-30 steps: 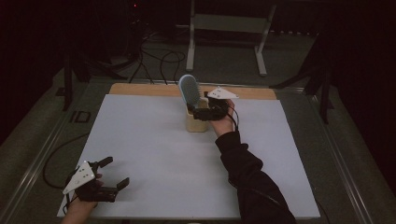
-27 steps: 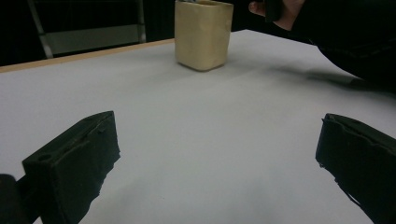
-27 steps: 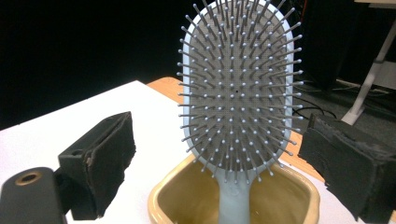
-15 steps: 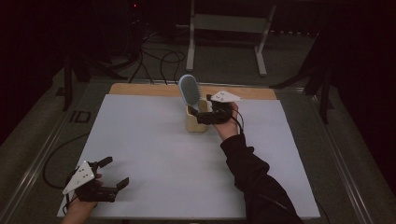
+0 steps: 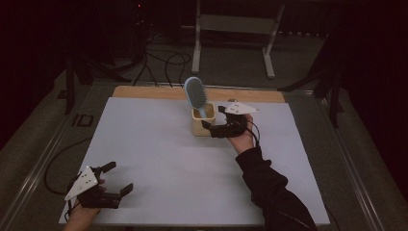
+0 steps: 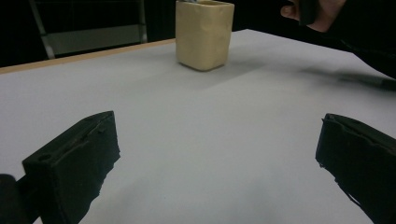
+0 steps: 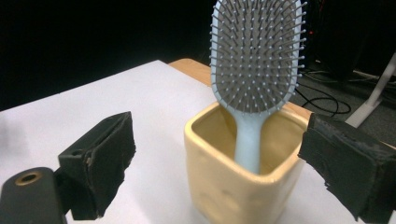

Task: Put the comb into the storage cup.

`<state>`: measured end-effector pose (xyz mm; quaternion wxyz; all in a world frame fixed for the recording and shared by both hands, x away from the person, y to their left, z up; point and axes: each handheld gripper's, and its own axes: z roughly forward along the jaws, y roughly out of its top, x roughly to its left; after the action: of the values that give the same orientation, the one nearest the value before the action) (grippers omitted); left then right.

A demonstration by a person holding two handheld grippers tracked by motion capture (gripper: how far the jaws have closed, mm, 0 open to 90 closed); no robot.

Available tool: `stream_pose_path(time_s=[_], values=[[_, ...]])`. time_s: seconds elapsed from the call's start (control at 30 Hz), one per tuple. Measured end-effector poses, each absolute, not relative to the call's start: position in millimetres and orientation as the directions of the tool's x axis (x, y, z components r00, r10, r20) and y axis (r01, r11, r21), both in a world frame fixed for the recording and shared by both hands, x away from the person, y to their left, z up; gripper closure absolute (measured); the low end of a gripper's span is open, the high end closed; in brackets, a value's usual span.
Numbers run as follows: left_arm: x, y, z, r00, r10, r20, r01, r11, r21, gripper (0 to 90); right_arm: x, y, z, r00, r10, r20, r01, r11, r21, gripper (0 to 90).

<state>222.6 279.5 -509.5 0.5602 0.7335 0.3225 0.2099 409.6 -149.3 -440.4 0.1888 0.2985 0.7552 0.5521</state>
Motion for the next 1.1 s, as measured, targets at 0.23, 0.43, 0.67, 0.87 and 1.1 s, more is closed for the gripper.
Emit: stream_pose_path(time_s=[0.23,0.43,0.67,0.87,1.1], values=[[222.8,279.4,-509.6,0.702,0.710,-0.056,0.240,-0.162,0.957,0.0,394.1,-163.0,-443.6,-0.762,0.646,0.047,0.251,0.227,0.941,9.3],[222.6,279.4,-509.5,0.701,0.711,-0.055,0.241,-0.163,0.957,0.0,381.7,-174.4,-449.9,-0.767,0.640,0.050,0.257,0.234,0.938,9.3],[223.1,278.6,-509.6,0.703,0.710,-0.048,0.238,-0.171,0.956,0.0,367.9,-185.1,-456.6,-0.771,0.635,0.056,0.269,0.244,0.932,9.3],[222.9,278.9,-509.2,0.702,0.710,-0.050,0.239,-0.169,0.956,0.0,353.7,-194.9,-466.4,-0.775,0.629,0.061,0.286,0.263,0.921,9.3],[223.2,278.5,-509.5,0.701,0.711,-0.050,0.240,-0.170,0.956,0.0,338.8,-213.5,-478.8,-0.761,0.641,0.103,0.349,0.270,0.897,9.2]])
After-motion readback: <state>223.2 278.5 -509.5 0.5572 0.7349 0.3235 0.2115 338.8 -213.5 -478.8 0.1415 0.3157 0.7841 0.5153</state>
